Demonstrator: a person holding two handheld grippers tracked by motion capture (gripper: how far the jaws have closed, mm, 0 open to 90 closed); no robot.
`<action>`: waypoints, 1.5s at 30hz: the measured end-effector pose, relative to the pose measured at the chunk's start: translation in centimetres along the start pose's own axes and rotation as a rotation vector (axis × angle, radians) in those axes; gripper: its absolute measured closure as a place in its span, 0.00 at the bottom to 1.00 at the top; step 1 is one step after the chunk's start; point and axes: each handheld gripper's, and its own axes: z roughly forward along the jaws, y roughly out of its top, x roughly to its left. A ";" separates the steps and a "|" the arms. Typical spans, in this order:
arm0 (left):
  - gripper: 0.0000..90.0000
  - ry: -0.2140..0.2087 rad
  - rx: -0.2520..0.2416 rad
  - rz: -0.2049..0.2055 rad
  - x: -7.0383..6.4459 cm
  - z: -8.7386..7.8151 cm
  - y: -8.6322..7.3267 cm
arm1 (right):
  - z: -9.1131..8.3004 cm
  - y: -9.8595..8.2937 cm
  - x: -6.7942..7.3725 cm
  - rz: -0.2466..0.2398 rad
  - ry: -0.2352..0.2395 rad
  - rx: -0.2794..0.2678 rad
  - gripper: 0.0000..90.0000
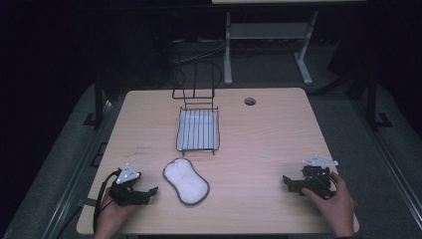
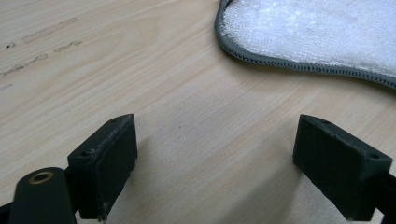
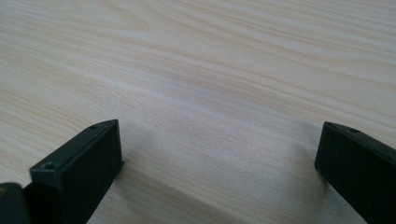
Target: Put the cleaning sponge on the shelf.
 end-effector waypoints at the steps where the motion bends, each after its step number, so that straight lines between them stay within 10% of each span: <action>1: 0.14 0.000 0.000 0.000 0.0 0.0 0.0 | 0.0 0.0 0.0 0.000 0.000 0.000 0.00; 14: 0.18 -0.012 0.017 -0.009 0.0 -0.3 0.1 | 0.0 0.0 0.0 0.000 0.000 0.000 0.00; 33: 1.00 -0.072 -0.009 -0.052 1.6 -1.5 3.8 | 0.0 0.0 0.0 -0.002 0.000 -0.001 0.00; 45: 1.00 -0.061 -0.035 -0.066 2.7 0.0 6.6 | 0.0 0.0 0.0 -0.002 0.000 -0.001 0.00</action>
